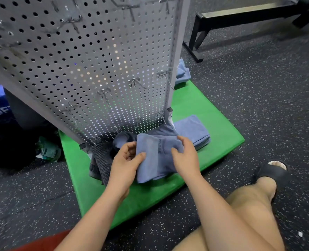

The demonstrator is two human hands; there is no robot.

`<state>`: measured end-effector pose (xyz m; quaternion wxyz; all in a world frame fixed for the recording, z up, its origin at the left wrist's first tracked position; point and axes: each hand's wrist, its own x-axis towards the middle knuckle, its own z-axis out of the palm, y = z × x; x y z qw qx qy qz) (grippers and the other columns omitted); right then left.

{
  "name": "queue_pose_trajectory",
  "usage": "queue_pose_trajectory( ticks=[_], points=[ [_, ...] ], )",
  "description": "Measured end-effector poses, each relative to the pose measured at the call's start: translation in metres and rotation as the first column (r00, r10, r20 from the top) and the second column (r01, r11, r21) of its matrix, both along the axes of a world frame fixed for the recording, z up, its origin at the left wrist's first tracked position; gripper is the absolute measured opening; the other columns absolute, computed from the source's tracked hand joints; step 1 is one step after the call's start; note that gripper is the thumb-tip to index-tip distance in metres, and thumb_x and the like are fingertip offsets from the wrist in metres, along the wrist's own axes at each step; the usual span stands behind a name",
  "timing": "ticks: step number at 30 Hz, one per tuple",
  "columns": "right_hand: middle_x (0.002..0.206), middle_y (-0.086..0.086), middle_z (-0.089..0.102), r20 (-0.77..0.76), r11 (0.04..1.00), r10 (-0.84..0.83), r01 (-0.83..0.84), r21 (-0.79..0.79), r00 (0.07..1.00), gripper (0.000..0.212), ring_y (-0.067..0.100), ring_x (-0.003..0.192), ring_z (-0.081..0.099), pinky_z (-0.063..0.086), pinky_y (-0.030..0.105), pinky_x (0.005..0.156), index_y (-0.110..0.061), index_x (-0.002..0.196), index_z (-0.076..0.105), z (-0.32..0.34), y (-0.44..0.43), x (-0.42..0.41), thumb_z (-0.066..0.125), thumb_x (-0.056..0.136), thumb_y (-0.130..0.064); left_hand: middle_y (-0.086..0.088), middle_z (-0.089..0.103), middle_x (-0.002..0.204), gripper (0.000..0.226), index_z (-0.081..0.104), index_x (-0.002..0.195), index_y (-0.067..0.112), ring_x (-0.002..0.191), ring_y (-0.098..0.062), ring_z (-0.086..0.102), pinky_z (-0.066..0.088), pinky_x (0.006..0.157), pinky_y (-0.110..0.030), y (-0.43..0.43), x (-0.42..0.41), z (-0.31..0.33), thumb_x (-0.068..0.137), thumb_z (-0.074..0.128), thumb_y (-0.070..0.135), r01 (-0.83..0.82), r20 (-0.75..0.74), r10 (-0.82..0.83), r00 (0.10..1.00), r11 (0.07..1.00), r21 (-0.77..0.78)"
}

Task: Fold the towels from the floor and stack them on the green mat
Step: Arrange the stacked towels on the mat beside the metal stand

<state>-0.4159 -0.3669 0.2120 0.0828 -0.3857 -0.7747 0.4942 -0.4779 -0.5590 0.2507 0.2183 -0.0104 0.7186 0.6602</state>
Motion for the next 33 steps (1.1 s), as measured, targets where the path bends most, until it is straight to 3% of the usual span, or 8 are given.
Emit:
queue_pose_trajectory(
  ticks=[6, 11, 15, 19, 24, 27, 30, 33],
  points=[
    [0.141, -0.016, 0.065, -0.241, 0.943, 0.296, -0.323, -0.08, 0.924, 0.056, -0.005, 0.134, 0.053, 0.034, 0.007, 0.11, -0.028, 0.137, 0.067, 0.031, -0.028, 0.0, 0.068, 0.086, -0.004, -0.008, 0.067, 0.095, 0.073, 0.058, 0.142, 0.051, 0.085, -0.014, 0.064, 0.057, 0.087, -0.033, -0.002, -0.002, 0.006, 0.093, 0.072, -0.001, 0.265, -0.123, -0.275, 0.954, 0.96, -0.087],
    [0.105, -0.018, 0.071, -0.177, 0.912, 0.358, -0.384, -0.145, 0.917, 0.024, -0.018, 0.096, 0.059, 0.039, 0.004, 0.086, -0.025, 0.106, 0.069, 0.037, -0.021, 0.003, 0.073, 0.092, -0.006, -0.015, 0.074, 0.116, 0.068, 0.059, 0.142, 0.041, 0.095, -0.025, 0.068, 0.059, 0.095, -0.053, -0.004, -0.003, 0.013, 0.089, 0.069, 0.0, 0.384, -0.065, -0.392, 0.918, 0.917, -0.11],
    [0.085, -0.018, 0.067, -0.16, 0.894, 0.407, -0.429, -0.132, 0.899, 0.013, -0.007, 0.081, 0.057, 0.044, 0.012, 0.078, -0.017, 0.096, 0.068, 0.031, -0.019, 0.006, 0.071, 0.094, -0.005, -0.008, 0.077, 0.114, 0.045, 0.06, 0.132, 0.033, 0.093, -0.018, 0.069, 0.059, 0.077, -0.04, -0.006, -0.002, 0.015, 0.098, 0.06, 0.003, 0.419, 0.1, -0.412, 0.906, 0.905, -0.067],
    [0.086, -0.018, 0.069, -0.175, 0.881, 0.43, -0.454, -0.135, 0.886, 0.013, -0.001, 0.083, 0.06, 0.047, 0.019, 0.08, -0.023, 0.095, 0.067, 0.027, -0.018, 0.007, 0.07, 0.098, -0.011, -0.015, 0.076, 0.105, 0.035, 0.063, 0.13, 0.022, 0.086, -0.027, 0.073, 0.063, 0.069, -0.037, -0.007, -0.009, 0.019, 0.107, 0.044, 0.004, 0.403, 0.272, -0.404, 0.874, 0.913, 0.062],
    [0.095, -0.012, 0.072, -0.172, 0.904, 0.405, -0.421, -0.073, 0.898, 0.015, 0.007, 0.095, 0.064, 0.049, 0.024, 0.086, -0.026, 0.097, 0.069, 0.025, -0.024, -0.005, 0.07, 0.097, -0.011, 0.0, 0.07, 0.083, 0.019, 0.073, 0.101, 0.031, 0.074, -0.012, 0.062, 0.052, 0.07, -0.03, -0.014, -0.03, 0.009, 0.097, 0.063, 0.015, 0.44, -0.004, -0.462, 0.887, 0.847, -0.298],
    [0.096, -0.014, 0.07, -0.13, 0.921, 0.389, -0.387, 0.038, 0.912, 0.017, 0.011, 0.099, 0.063, 0.052, 0.035, 0.092, -0.029, 0.095, 0.07, 0.015, -0.026, -0.015, 0.073, 0.093, -0.013, 0.012, 0.056, 0.096, 0.009, 0.069, 0.087, 0.038, 0.089, -0.004, 0.059, 0.044, 0.083, -0.022, -0.02, -0.05, -0.002, 0.079, 0.068, 0.04, 0.316, -0.257, -0.514, 0.819, 0.777, -0.544],
    [0.096, -0.014, 0.071, -0.111, 0.927, 0.374, -0.37, 0.06, 0.921, 0.013, 0.01, 0.098, 0.064, 0.053, 0.043, 0.093, -0.03, 0.097, 0.071, 0.011, -0.029, -0.031, 0.069, 0.094, -0.017, 0.015, 0.058, 0.114, 0.022, 0.069, 0.085, 0.032, 0.11, -0.009, 0.057, 0.044, 0.098, -0.026, -0.021, -0.068, -0.004, 0.074, 0.064, 0.05, 0.242, -0.347, -0.513, 0.785, 0.77, -0.59],
    [0.1, -0.012, 0.072, -0.132, 0.939, 0.341, -0.331, 0.088, 0.931, 0.012, 0.017, 0.101, 0.064, 0.052, 0.048, 0.094, -0.031, 0.099, 0.07, 0.021, -0.032, -0.059, 0.061, 0.091, -0.031, 0.016, 0.071, 0.101, 0.023, 0.069, 0.091, 0.027, 0.097, -0.008, 0.066, 0.051, 0.09, -0.033, -0.014, -0.085, 0.001, 0.079, 0.064, 0.046, 0.194, -0.346, -0.413, 0.842, 0.831, -0.521]
  ],
)
